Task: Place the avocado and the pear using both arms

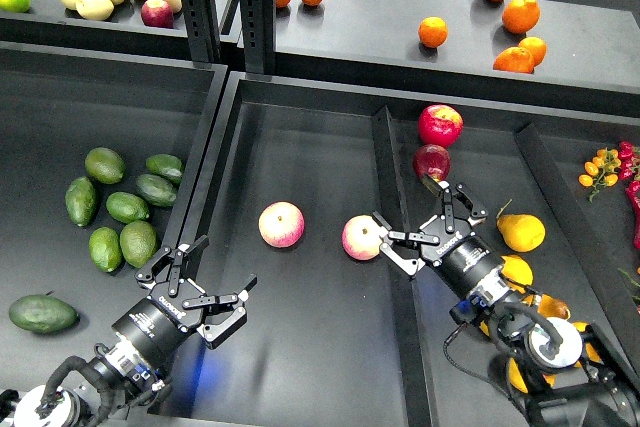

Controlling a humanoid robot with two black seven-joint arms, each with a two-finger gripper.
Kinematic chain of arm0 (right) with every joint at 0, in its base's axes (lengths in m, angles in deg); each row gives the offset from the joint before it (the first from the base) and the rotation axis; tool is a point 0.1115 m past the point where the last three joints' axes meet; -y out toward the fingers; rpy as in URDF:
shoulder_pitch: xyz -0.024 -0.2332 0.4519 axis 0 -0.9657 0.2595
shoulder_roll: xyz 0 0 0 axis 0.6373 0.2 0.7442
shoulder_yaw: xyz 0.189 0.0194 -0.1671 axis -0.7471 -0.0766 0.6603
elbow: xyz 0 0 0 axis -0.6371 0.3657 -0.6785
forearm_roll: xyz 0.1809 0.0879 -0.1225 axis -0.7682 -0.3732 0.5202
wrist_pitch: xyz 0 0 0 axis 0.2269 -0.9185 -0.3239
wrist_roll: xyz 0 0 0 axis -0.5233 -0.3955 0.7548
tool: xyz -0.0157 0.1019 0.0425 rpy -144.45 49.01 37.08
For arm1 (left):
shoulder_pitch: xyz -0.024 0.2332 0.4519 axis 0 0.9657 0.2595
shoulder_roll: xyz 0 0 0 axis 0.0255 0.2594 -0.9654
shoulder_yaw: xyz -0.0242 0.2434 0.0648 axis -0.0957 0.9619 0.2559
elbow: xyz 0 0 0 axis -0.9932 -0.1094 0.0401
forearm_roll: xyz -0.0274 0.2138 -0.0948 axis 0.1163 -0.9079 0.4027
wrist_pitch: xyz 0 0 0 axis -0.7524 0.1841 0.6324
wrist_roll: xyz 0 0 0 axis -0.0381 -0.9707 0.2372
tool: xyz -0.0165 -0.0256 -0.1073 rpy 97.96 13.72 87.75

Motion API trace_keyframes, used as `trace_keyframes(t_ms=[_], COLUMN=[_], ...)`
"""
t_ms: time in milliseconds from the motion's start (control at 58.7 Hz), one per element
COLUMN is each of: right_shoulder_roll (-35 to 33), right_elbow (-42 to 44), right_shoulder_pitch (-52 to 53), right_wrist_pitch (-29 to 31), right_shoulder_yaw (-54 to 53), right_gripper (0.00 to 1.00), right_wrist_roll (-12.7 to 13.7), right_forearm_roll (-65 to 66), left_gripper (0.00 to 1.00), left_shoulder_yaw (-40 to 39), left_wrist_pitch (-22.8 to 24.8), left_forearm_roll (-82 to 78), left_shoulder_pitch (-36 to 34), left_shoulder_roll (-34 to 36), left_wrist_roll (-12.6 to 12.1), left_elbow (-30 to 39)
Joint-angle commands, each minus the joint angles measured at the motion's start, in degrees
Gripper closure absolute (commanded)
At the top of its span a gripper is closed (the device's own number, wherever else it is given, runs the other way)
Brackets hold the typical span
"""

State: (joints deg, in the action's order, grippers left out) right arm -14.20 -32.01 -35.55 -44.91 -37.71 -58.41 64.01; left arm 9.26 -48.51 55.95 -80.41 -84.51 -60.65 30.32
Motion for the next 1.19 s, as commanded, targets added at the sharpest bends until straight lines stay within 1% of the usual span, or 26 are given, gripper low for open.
trace_keyframes(t_ms=[0,34,85,153,256,358,392,426,647,732,784,852,988,1175], right_shoulder_roll=[0.00,0.00,0.00,0.00,0.00,0.00,0.00,0.00,0.00,0.00,0.00,0.00,0.00,0.00], right_elbow=[-2.50,-2.86,-2.94,-3.29,-5.23,-7.60,-10.41,-11.29,-18.67,-21.57,-22.89,-22.98,-23.51,-23.77], right_shoulder_pitch=[-4.48,-5.36,-6.33,-8.00,-10.72,-13.80,-16.34,-16.96,-20.83,-21.97,-22.33,-22.42,-22.94,-23.29], right_wrist_pitch=[2.48,2.48,2.48,2.48,2.48,2.48,2.48,2.48,2.48,2.48,1.29,0.14,0.05,0.14], right_shoulder_yaw=[-0.05,-0.05,-0.04,-0.22,-2.24,-3.56,-3.56,-3.56,-3.65,-4.44,-5.40,-6.11,-6.29,-6.37], right_gripper=[0.01,0.01,0.01,0.01,0.01,0.01,0.01,0.01,0.01,0.01,0.01,0.01,0.01,0.01], right_wrist_roll=[-0.41,-0.58,-1.64,-5.76,-8.14,-8.32,-8.32,-8.32,-8.32,-8.32,-8.23,-8.23,-7.97,-7.44], right_forearm_roll=[-0.02,0.07,0.07,0.16,0.16,0.16,-0.28,-0.28,-3.36,-6.25,-7.31,-8.54,-10.92,-13.28], left_gripper=[0.01,0.01,0.01,0.01,0.01,0.01,0.01,0.01,0.01,0.01,0.01,0.01,0.01,0.01], left_shoulder_yaw=[0.03,0.03,0.03,0.20,0.29,0.99,1.17,1.17,1.87,1.96,1.96,1.87,1.70,1.87], left_wrist_pitch=[0.00,0.00,0.00,0.00,0.00,0.00,0.00,0.00,0.00,0.00,0.00,0.00,0.00,0.00], left_forearm_roll=[0.00,0.00,0.00,0.00,0.00,0.00,-0.09,-0.09,0.09,0.18,0.44,0.62,0.70,0.70], left_shoulder_pitch=[-1.79,-2.50,-3.64,-5.75,-7.77,-9.27,-10.32,-10.58,-11.46,-11.55,-11.55,-11.55,-11.20,-9.18], left_shoulder_roll=[0.00,0.00,0.00,0.00,0.00,0.00,0.00,0.00,0.00,0.00,0.00,0.00,0.00,0.00], left_wrist_roll=[0.00,0.00,0.00,0.00,0.00,0.00,0.00,0.00,0.00,0.00,0.00,0.00,0.00,0.00], left_elbow=[-1.69,-2.48,-3.62,-5.91,-8.46,-9.87,-10.48,-10.48,-8.20,-6.27,-4.86,-2.67,3.05,7.18])
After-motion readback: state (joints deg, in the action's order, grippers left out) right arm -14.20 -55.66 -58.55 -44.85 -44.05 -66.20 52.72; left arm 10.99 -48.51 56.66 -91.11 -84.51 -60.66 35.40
